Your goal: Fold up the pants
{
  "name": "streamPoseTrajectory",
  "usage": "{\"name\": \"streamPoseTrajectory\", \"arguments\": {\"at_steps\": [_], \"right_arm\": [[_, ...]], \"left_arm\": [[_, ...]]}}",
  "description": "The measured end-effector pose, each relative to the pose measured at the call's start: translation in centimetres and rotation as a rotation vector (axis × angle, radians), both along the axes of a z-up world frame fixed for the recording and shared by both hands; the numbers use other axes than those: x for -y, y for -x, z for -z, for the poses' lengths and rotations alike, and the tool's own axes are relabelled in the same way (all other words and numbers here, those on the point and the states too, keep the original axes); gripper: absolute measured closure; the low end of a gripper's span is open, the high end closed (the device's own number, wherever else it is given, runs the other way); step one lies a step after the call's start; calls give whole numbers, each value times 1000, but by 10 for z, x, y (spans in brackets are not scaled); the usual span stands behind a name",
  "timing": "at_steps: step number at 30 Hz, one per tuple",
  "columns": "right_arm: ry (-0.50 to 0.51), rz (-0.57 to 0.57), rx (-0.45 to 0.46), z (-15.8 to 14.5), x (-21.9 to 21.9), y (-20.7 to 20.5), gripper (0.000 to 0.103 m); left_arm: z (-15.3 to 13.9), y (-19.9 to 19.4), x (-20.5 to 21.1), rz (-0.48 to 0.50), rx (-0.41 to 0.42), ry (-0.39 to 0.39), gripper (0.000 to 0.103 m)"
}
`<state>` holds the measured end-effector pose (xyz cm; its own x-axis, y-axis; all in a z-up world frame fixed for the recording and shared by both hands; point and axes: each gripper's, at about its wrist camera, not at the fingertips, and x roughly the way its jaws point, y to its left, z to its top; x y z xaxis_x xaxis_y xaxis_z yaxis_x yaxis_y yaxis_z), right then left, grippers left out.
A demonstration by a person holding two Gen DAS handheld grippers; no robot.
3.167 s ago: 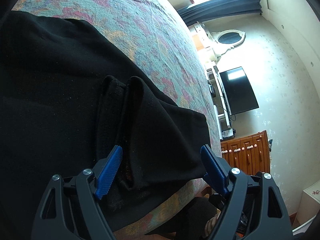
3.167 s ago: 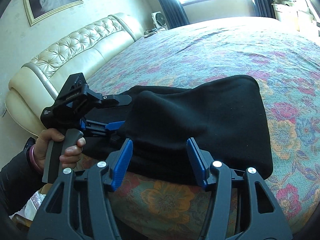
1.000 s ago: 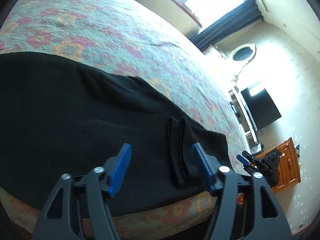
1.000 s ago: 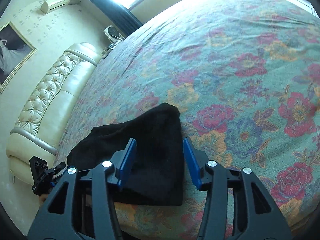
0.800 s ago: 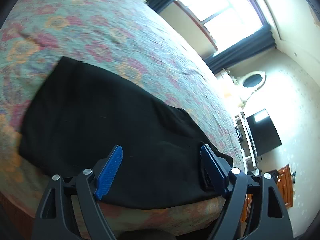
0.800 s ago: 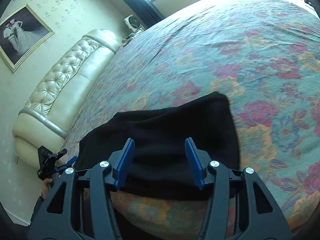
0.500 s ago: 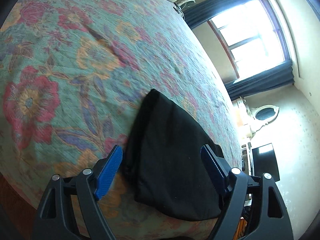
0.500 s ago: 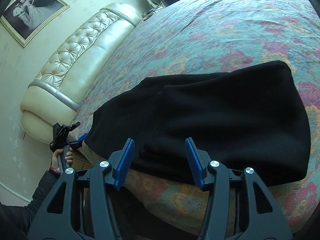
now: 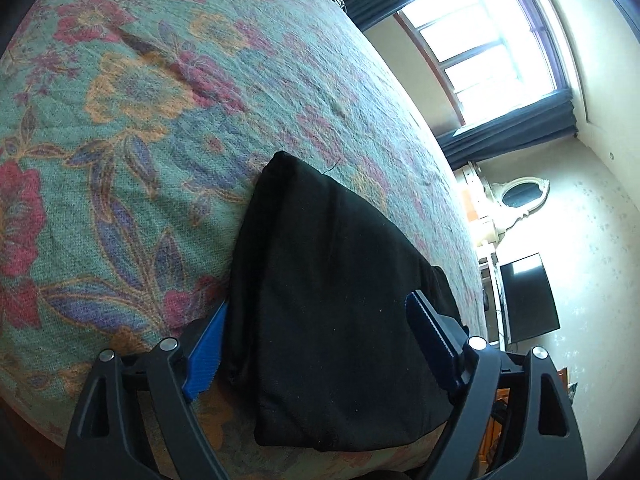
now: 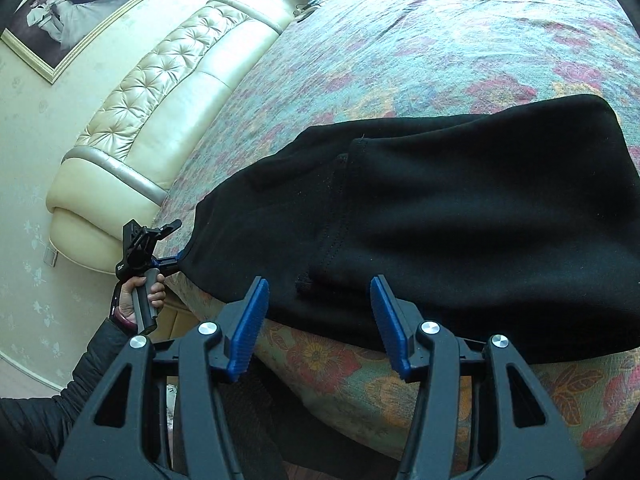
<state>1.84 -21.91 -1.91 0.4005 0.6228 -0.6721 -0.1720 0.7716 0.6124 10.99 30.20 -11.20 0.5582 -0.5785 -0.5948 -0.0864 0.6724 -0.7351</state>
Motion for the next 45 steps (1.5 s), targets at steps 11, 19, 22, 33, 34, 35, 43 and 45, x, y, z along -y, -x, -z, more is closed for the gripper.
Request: {"name": "streamPoseTrajectory", "arguments": {"at_steps": [11,19,22,33,34,35,43,45], "right_arm": [[-5,19,-6,3,5,-2,50],[-14,48,23,-5,20,2,50],[-18,60,28,-7,28,5,50],[-127,103,29,-3,57,-2,49],[-160,105,26,-2,58,-7,49],[-192,105,20,0,59,-12,49],[-400,51,-121,28,33,-83,39],[-388,38,-132,30,22,-93,39]], "left_arm": [[-21,8,22,25,37,-28,90],[-105,-7,129,199,243,-28,90],[-117,-14,181,279,273,-18,90],[-75,-17,330,539,217,-123,90],[-67,-16,335,551,206,-141,90],[-60,-15,340,559,191,-154,90],[-46,-2,358,551,174,-256,88],[-47,2,364,561,191,-298,88]]}}
